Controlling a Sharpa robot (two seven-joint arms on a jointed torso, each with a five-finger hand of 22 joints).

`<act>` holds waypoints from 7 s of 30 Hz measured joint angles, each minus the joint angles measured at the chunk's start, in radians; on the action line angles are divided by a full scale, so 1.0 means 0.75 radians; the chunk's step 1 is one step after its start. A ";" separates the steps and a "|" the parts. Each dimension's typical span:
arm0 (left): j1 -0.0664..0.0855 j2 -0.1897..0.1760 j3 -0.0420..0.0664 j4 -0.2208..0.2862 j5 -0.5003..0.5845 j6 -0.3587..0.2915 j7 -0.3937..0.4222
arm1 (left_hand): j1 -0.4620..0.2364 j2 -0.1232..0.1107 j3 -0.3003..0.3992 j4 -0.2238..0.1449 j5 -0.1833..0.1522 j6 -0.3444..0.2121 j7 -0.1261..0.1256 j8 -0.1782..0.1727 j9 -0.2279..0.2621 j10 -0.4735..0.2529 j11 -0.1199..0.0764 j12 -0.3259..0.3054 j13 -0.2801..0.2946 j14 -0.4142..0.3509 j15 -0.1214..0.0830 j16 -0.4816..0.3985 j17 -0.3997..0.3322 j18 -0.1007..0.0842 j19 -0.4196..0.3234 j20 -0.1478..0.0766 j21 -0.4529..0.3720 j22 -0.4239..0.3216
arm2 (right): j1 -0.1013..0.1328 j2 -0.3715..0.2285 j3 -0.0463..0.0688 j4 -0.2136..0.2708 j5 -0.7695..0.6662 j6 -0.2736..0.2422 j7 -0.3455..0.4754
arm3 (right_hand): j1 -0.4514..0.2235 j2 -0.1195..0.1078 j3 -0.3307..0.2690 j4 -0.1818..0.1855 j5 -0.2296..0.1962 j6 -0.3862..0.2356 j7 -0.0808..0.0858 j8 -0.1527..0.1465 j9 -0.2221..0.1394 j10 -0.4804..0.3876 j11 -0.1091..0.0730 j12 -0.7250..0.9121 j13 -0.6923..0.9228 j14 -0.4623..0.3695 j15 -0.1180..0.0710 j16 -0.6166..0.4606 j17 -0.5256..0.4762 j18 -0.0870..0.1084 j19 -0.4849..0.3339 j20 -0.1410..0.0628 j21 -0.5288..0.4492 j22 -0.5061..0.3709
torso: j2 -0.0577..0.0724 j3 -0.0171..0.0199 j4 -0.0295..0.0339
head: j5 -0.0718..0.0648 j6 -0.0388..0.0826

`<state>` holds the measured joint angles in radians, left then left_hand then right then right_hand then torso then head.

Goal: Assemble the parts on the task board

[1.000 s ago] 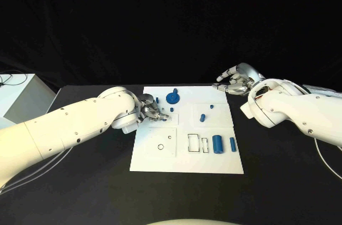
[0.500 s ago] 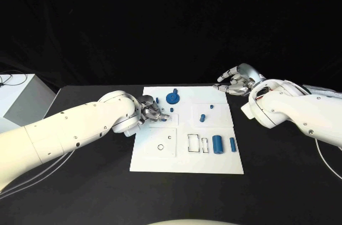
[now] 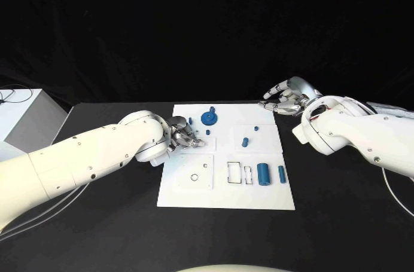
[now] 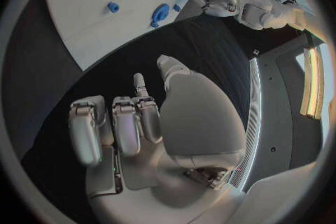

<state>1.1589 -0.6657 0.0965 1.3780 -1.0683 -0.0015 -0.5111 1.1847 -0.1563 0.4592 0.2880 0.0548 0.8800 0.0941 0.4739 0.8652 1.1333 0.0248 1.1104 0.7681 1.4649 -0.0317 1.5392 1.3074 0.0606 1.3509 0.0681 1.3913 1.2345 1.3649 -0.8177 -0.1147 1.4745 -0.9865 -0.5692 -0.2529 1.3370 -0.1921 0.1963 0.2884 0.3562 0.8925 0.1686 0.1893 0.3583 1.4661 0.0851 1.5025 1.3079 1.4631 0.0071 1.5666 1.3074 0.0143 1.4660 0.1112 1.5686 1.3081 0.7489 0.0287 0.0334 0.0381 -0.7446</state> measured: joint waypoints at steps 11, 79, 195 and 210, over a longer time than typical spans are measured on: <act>-0.002 -0.002 0.000 0.004 -0.006 0.000 -0.001 | 0.020 -0.034 0.207 -0.024 0.000 -0.008 -0.007 0.058 0.030 0.000 -0.010 0.006 -0.011 0.000 -0.010 0.000 0.000 0.000 0.000 0.000 0.000 0.002 | -0.001 -0.001 0.000 0.000 0.000 0.000 -0.001 | 0.000 0.000 0.000 0.000 0.000 0.000 0.000 0.000 0.000 0.000 0.000 0.000 0.000 0.000 0.000 0.000 0.000 0.000 0.000 0.000 0.000 0.000 | 0.000 -0.0010 0.0001 | -0.001 0.001; -0.006 -0.012 0.004 0.009 0.095 0.015 0.001 | -0.231 -0.113 0.288 -0.168 0.000 -0.079 0.003 0.153 0.040 -0.068 0.000 -0.003 -0.090 0.005 -0.005 -0.015 0.000 0.021 -0.036 0.007 -0.040 -0.040 | -0.009 -0.011 0.000 -0.002 -0.003 0.025 -0.015 | 0.000 0.000 0.000 0.000 0.020 0.000 0.000 0.000 0.000 0.000 0.000 0.000 -0.001 0.000 0.000 0.000 0.000 0.000 0.000 0.000 0.000 -0.001 | 0.000 0.0000 0.0001 | -0.005 0.003; 0.042 0.025 0.151 -0.106 0.137 0.255 -0.028 | -0.003 -0.009 0.406 -0.108 0.024 -0.147 0.022 0.267 0.063 -0.124 0.015 -0.065 -0.197 0.002 -0.002 -0.030 0.000 0.021 -0.064 0.006 -0.061 -0.060 | -0.026 -0.006 -0.001 -0.003 -0.017 0.052 -0.028 | 0.000 0.000 0.000 0.000 0.028 0.000 0.000 0.000 0.000 0.000 0.000 0.000 0.000 0.000 0.000 0.000 0.001 0.000 0.000 0.000 0.000 0.000 | -0.001 0.0015 -0.0014 | -0.005 -0.004; 0.229 0.221 0.030 -0.400 0.138 0.730 -0.050 | -0.027 0.014 0.425 -0.166 0.108 -0.140 0.037 0.254 0.063 -0.112 0.017 -0.055 -0.167 -0.002 0.002 -0.030 0.000 0.021 -0.057 0.014 -0.048 -0.027 | -0.025 0.011 -0.001 -0.002 -0.025 0.052 -0.031 | 0.000 0.000 0.000 0.000 0.028 0.000 0.000 0.000 0.000 0.000 0.000 0.000 0.000 0.000 0.000 0.000 0.001 0.000 0.000 0.000 0.000 0.000 | 0.000 0.0008 -0.0024 | -0.002 0.002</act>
<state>1.3306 -0.5003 0.1189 1.0780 -0.9646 0.5464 -0.5488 1.1646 -0.1459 0.7781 0.1636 0.1360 0.7748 0.1217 0.6643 0.9125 1.0496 0.0376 1.0688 0.6425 1.4632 -0.0298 1.5170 1.3074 0.0761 1.3082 0.0790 1.3556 1.2145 1.3462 -0.8096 -0.1154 1.4732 -1.0051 -0.5300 -0.2763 1.3371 -0.1921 0.1963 0.2884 0.3775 0.8926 0.1684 0.1893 0.3583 1.4661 0.0852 1.5025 1.3079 1.4631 0.0071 1.5666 1.3079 0.0144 1.4660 0.1112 1.5686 1.3078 0.7490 0.0292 0.0315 0.0364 -0.7433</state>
